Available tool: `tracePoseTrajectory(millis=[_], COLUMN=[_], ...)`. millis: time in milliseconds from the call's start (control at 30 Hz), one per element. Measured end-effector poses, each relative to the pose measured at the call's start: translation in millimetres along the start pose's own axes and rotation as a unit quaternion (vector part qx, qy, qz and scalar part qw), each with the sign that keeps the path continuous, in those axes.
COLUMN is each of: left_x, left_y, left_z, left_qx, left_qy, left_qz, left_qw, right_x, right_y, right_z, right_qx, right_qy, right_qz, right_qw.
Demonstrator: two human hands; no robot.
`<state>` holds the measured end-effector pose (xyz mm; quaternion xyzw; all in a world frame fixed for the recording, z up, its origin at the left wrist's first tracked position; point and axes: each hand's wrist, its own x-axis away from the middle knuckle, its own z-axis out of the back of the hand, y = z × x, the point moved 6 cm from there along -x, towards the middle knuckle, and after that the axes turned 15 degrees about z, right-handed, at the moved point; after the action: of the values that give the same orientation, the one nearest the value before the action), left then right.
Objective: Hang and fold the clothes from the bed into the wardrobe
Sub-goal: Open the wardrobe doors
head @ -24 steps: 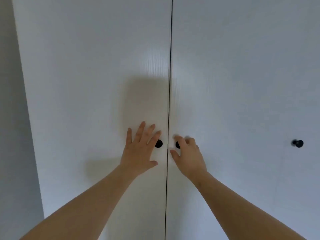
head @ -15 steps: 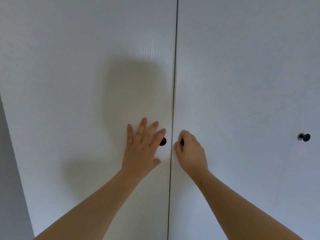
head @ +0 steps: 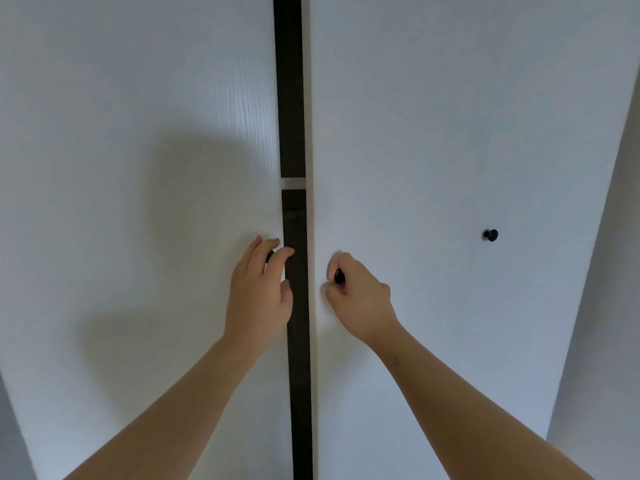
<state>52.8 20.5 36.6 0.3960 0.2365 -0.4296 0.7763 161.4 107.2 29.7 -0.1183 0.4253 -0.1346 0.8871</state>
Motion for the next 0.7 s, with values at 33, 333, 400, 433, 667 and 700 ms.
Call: tracePoseTrajectory(millis=[33, 333, 400, 433, 667, 700], left_x=[7.5, 82.6, 97.5, 105.3, 151.5, 155.6], left_y=[8.8, 116.0, 139.9, 152.9, 238.8, 246.5], left_z=[0.9, -0.2, -4.4, -5.5, -18.1, -19.7], left_qx=[0.016, 0.158, 0.174, 0.181, 0.205, 0.208], left_qy=[-0.007, -0.048, -0.063, -0.07, -0.127, -0.138], left_qz=[0.009, 0.014, 0.011, 0.008, -0.008, -0.007], left_qw=[1.0, 0.986, 0.983, 0.981, 0.97, 0.968], right_x=[10.4, 100.6, 117.9, 127.4, 192.0, 199.1], right_y=[-3.4, 4.1, 12.5, 17.3, 47.1, 50.5], right_z=[11.3, 120.1, 143.0, 155.5, 236.1, 241.9], right_qx=[-0.005, -0.046, -0.032, -0.019, 0.049, 0.063], right_qy=[0.003, 0.021, 0.028, 0.03, 0.01, 0.008], right_qz=[0.005, -0.022, -0.041, -0.052, -0.138, -0.148], right_qw=[1.0, 0.999, 0.998, 0.998, 0.989, 0.987])
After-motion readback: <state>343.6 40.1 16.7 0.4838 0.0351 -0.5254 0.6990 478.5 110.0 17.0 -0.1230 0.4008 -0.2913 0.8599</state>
